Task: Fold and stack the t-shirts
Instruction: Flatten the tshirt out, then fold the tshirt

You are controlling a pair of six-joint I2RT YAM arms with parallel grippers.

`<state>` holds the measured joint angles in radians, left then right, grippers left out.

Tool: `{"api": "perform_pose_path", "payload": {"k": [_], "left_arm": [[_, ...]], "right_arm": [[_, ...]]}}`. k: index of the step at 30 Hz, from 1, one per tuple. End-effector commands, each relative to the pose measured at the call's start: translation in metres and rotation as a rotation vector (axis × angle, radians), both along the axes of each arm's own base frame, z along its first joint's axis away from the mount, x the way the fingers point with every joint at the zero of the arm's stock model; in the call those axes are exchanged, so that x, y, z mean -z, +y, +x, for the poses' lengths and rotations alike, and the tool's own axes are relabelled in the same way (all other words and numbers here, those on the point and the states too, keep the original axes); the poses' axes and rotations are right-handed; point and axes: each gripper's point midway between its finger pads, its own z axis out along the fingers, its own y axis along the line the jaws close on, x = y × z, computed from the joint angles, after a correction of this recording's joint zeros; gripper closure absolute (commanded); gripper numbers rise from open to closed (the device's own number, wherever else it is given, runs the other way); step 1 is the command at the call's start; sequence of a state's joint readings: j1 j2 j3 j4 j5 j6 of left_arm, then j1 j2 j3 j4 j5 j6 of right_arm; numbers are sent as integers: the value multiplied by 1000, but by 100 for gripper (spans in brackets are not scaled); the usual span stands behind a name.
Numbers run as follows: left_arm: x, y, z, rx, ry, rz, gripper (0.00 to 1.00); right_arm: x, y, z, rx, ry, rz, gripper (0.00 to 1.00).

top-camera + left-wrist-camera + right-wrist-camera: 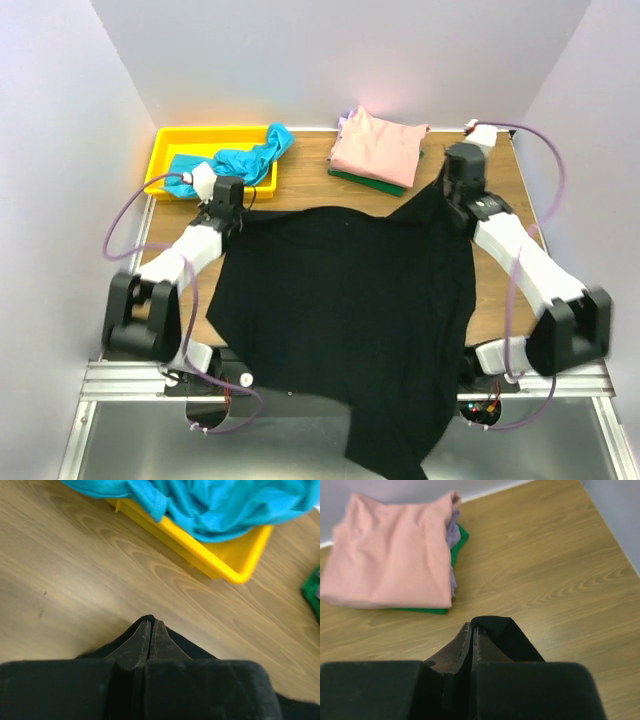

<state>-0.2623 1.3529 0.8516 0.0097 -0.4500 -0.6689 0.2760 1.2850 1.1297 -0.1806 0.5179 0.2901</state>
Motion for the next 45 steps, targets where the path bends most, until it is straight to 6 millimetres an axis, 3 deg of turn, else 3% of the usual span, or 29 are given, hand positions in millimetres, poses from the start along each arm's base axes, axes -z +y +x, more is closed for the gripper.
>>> {"api": "perform_pose_path", "payload": {"k": [1,3,4,5,7,10,17,31,34,36,38,39,40,42,45], "left_arm": [[-22,12,67,-59,-115,-9,100],[-7,12,83,-53,-71,-7,100],[1,10,90,-41,-50,-12,100],[10,10,101,-34,-25,-12,100],[17,8,108,-24,-9,-18,100],[18,10,117,-40,-21,-15,100],[9,27,128,-83,-29,-16,100],[5,44,120,-146,6,-20,100],[2,44,121,-139,2,-33,100],[4,42,118,-128,17,-39,100],[6,41,112,-118,32,-44,100],[6,40,110,-112,34,-46,100],[7,39,108,-105,40,-48,100],[10,35,100,-80,53,-61,100],[17,32,88,-63,74,-72,100]], "right_arm": [[0,-2,52,73,-117,35,100],[13,2,66,71,-88,32,99],[9,4,74,66,-95,35,99],[26,7,83,57,-60,20,99],[21,14,98,27,-76,11,100],[34,15,116,20,-57,-28,99],[12,15,159,-9,-115,-17,99],[-12,40,188,-156,-160,-58,99],[-15,37,182,-149,-154,-54,100],[2,37,170,-143,-116,-28,100],[-6,33,151,-134,-115,-8,100],[14,31,139,-121,-70,15,99],[7,29,125,-122,-60,28,100],[36,25,99,-99,36,59,99],[35,20,66,-66,57,141,100]]}}
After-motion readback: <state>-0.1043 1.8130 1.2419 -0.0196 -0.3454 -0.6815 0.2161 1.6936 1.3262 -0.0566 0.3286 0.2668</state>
